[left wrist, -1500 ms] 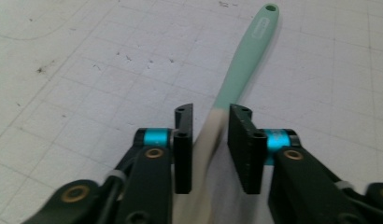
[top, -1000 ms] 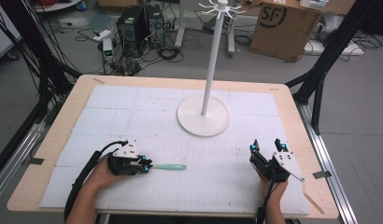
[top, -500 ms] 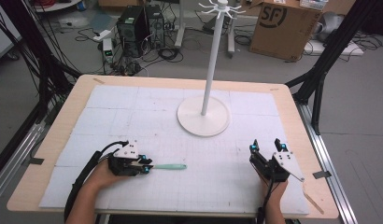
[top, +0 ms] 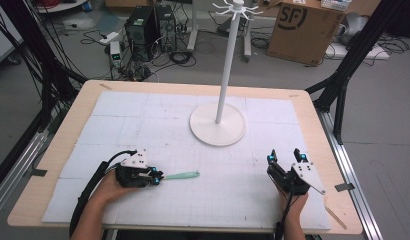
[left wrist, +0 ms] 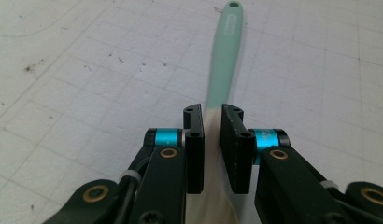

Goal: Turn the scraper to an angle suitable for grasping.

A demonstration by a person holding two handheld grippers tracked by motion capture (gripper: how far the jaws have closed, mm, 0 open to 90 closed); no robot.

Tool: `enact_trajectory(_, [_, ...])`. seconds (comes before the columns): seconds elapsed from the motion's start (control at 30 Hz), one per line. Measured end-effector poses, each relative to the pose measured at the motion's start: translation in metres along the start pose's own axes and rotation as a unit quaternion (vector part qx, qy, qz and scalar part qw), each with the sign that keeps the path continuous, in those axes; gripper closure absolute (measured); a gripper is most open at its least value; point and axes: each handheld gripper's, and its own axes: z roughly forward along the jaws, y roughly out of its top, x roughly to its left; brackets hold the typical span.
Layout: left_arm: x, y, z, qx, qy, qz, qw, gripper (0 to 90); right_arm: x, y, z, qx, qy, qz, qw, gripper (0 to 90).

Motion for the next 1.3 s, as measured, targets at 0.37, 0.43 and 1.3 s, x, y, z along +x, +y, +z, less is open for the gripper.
enact_trajectory(0.37, [0.0007,-0.0013,-0.0017,-0.016,0.014,-0.019,0.9996,80.6,0.0009,0.0000,0.0002,0.001,-0.001,0.002,1.0000,25.0])
enact_trajectory(0.43, [0.0022,-0.0024,-0.0042,-0.026,0.022,-0.027,0.9991,80.6,0.0009,0.0000,0.0001,0.001,-0.001,0.001,1.0000,25.0])
enact_trajectory(1.3, [0.0051,-0.0063,-0.0068,-0.032,0.198,-0.162,0.9661,80.5,0.0018,-0.0001,0.0001,0.006,0.001,-0.002,1.0000,25.0])
